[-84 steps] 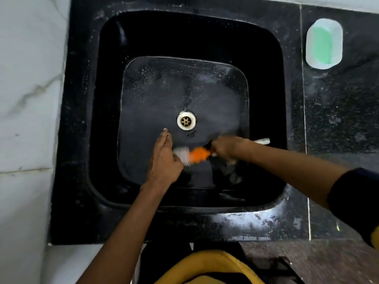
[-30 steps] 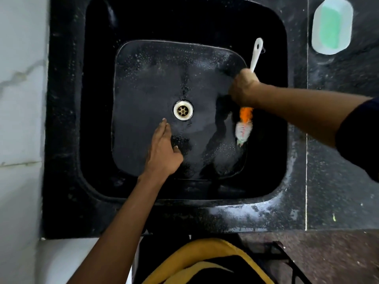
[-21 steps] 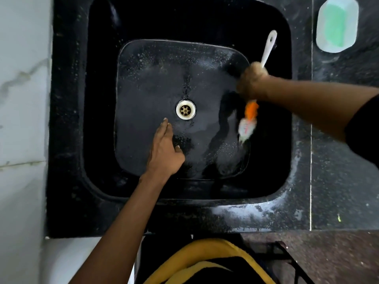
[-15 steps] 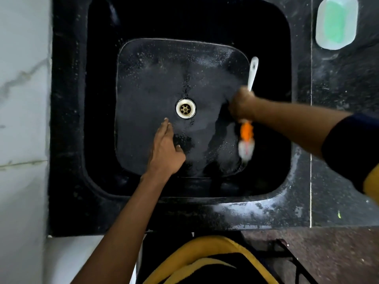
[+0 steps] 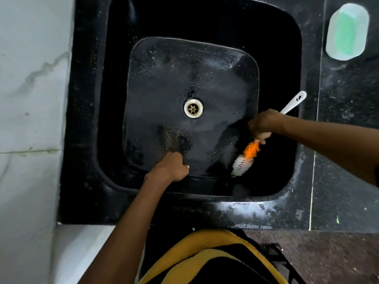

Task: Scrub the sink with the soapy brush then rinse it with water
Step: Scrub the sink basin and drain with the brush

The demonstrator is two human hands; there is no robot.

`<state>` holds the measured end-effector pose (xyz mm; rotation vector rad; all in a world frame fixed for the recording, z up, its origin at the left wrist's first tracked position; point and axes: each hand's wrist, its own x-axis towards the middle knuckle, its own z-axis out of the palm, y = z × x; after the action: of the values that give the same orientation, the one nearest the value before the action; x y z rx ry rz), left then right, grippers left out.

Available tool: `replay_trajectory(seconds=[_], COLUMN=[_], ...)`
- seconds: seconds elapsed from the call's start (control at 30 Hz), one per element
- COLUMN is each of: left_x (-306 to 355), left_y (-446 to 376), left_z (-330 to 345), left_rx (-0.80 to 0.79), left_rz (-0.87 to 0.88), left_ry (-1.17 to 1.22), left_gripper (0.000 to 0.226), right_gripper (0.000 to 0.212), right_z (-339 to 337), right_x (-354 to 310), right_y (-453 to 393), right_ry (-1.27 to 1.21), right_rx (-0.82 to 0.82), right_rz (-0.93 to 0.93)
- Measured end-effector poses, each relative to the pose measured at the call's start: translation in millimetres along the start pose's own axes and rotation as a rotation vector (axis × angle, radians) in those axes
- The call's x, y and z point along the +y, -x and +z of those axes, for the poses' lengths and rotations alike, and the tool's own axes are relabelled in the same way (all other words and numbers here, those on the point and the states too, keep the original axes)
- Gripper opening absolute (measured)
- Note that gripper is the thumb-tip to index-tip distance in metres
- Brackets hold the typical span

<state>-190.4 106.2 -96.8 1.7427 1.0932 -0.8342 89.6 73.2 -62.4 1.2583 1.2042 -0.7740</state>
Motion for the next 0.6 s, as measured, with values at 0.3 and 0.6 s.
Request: replay_trajectory(seconds=[0.3, 0.6], left_x=[-4.8, 4.4], left_y=[-3.1, -3.9], left_z=[-4.2, -4.0], left_rx=[0.129, 0.154], left_rz=[-0.055, -0.068], left_ry=[0.099, 0.119], left_gripper=[0.034, 0.036], right_gripper=[0.022, 0.032], right_z=[27.0, 11.2], right_x=[-35.3, -162.7], right_y=[-0.4, -11.0], right_ry=[-0.490, -0.869], right_rx=[-0.274, 0.139], right_rz=[-0.136, -0.250])
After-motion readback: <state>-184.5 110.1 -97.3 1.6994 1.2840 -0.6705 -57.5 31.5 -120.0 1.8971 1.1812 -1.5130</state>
